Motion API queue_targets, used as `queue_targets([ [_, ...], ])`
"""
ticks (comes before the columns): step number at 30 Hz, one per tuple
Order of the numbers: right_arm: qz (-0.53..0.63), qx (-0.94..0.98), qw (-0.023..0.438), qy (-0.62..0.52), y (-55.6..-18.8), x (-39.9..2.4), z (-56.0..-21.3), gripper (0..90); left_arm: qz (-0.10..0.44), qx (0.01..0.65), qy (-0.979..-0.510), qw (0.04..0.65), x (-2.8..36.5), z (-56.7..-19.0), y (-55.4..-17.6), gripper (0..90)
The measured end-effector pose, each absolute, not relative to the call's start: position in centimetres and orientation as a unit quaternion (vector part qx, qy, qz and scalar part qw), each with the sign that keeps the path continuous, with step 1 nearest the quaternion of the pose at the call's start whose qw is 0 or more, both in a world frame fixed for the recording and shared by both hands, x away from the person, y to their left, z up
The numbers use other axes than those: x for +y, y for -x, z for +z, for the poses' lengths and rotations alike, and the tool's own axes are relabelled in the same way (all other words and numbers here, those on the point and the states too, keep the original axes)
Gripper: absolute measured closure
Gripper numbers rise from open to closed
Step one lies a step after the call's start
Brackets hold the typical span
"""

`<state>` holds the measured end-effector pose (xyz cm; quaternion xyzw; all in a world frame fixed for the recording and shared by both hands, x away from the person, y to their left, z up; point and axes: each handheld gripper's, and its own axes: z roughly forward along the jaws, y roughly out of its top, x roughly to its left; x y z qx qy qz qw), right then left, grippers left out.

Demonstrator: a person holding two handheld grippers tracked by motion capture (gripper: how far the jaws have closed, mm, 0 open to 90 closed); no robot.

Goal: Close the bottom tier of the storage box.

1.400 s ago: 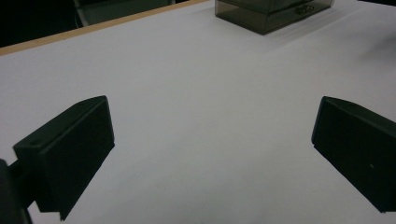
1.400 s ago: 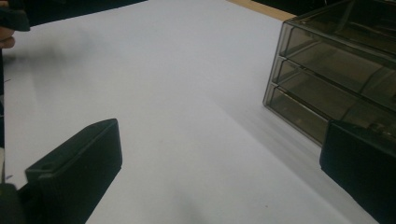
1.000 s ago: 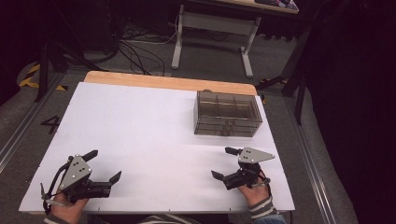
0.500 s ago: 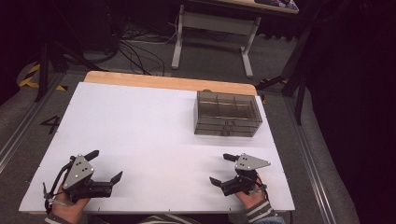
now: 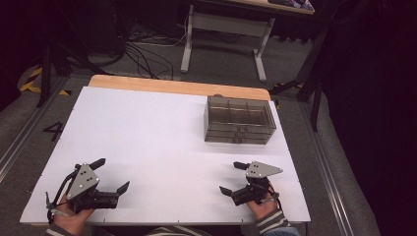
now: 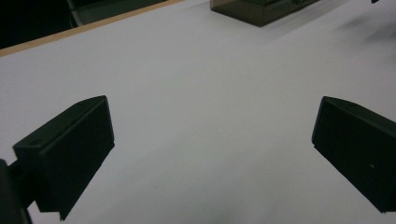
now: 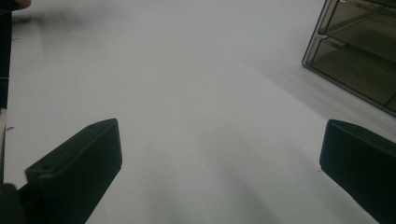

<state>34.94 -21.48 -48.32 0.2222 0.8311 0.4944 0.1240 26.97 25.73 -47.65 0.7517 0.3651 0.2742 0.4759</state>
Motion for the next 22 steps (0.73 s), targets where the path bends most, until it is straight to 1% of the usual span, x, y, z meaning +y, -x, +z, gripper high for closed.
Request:
queue_targets([
  [13, 0.488, 0.832, 0.140, -0.222, -34.83, -21.34, -48.29, 0.0, 0.273, 0.363, -0.753, 0.477, 25.72, -47.79, -27.17, 0.0],
  [22, 0.486, 0.832, 0.145, -0.223, -34.74, -21.35, -48.23, 0.0, 0.262, 0.365, -0.753, 0.480, 25.98, -47.92, -27.51, 0.0],
])
